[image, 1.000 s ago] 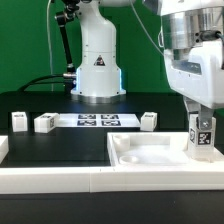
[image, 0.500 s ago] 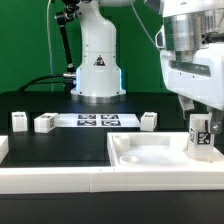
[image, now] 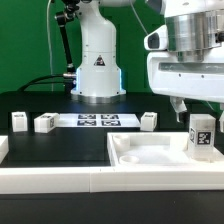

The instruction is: Assemble square table

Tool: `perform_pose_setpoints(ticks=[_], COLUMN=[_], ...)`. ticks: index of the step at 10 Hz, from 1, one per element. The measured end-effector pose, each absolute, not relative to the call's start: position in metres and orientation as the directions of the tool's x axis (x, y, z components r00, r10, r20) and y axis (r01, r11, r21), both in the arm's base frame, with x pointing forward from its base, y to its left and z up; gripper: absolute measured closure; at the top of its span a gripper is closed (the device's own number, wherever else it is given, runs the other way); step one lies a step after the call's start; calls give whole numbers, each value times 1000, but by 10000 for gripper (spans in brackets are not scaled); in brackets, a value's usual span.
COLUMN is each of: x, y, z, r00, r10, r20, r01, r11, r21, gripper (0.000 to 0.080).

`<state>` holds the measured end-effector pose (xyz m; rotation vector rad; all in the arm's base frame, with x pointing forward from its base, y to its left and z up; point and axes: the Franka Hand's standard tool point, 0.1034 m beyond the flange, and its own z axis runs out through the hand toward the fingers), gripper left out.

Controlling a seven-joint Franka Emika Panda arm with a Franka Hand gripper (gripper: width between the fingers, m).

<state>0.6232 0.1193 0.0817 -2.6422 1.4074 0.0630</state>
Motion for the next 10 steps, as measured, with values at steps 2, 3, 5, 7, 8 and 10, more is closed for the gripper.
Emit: perform_pose_setpoints(ticks=[2, 3, 5, 7, 8, 10], x=[622, 622, 622, 622, 622, 623], y=[123, 125, 126, 123, 123, 122], z=[84, 84, 83, 83, 83, 83], r00=[728, 793, 883, 948, 964, 992], r10=[-683, -607, -468, -318, -266, -124], r20=[-62, -45, -29, -14, -8, 6], r01=[-686, -609, -468, -318, -266, -123], r11=[-723, -789, -879, -944, -959, -988], r21=[-87, -84, -90, -93, -93, -94], gripper=[150, 150, 150, 150, 150, 150])
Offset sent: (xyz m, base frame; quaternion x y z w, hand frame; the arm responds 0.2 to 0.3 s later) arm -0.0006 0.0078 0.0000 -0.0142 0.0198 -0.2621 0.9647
